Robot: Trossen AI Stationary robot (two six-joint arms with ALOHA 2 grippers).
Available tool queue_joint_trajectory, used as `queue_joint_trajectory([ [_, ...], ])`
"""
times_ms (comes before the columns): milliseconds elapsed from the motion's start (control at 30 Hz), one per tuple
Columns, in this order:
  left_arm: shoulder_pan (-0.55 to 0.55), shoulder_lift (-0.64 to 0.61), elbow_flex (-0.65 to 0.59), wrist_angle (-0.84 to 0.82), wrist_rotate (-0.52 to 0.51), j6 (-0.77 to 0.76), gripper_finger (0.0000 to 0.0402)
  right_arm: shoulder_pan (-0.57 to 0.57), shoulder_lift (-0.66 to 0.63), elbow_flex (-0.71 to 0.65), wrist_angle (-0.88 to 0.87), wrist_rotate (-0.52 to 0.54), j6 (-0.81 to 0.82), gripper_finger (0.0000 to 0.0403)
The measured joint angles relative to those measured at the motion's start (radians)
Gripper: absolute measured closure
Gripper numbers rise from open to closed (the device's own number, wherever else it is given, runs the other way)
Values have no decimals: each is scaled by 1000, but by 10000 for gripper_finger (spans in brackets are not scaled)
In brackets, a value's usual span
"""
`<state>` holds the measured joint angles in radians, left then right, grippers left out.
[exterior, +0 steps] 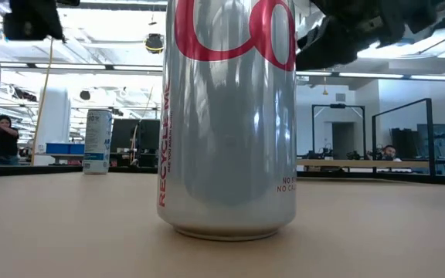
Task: Place canned beverage on shelf
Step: Put the top silver and pink soda can on the shelf
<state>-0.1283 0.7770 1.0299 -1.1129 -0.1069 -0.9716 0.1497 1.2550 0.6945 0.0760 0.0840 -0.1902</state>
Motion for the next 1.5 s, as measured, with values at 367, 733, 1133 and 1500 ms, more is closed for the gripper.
queue_joint_trajectory([
  [367,-31,157,119,-241,131,-259,400,146,99,12,32,88,-5,382],
  [733,-37,192,118,-345,151,-216,295,220,91,20,4,102,10,380],
  [1133,-2,192,117,-368,173,-276,156,191,91,19,-80,132,-59,380],
  [1500,17,186,96,-433,199,-621,100,83,91,-127,-28,161,31,380],
])
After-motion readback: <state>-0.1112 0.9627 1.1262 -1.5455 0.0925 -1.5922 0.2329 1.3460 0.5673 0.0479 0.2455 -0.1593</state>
